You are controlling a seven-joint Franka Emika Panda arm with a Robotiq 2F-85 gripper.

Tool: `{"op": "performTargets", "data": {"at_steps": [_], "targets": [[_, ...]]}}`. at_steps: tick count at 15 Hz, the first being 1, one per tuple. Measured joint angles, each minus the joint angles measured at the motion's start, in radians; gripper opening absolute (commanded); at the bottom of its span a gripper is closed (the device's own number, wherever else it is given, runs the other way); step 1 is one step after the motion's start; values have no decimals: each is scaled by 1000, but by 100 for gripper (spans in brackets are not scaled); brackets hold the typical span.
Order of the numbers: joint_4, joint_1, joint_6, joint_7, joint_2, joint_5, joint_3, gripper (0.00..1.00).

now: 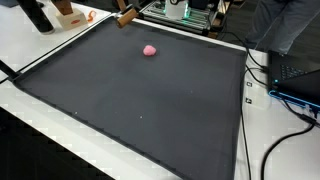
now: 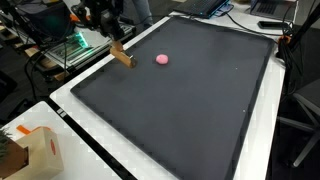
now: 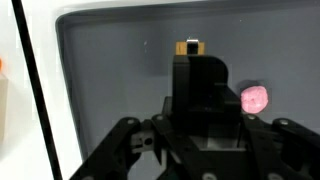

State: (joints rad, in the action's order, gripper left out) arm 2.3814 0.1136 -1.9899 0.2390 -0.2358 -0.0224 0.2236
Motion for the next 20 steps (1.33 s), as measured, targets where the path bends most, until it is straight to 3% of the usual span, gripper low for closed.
{"op": "performTargets", "data": {"at_steps": [5,6,10,14,20], "targets": [[0,0,0,0,0,0,0,49],[0,0,0,0,0,0,0,24],[0,-1,0,0,5,6,-8,24],[0,-23,-6,0,28,90,-40,24],[-1,-59,-141,-18,91,203,-100,24]]}}
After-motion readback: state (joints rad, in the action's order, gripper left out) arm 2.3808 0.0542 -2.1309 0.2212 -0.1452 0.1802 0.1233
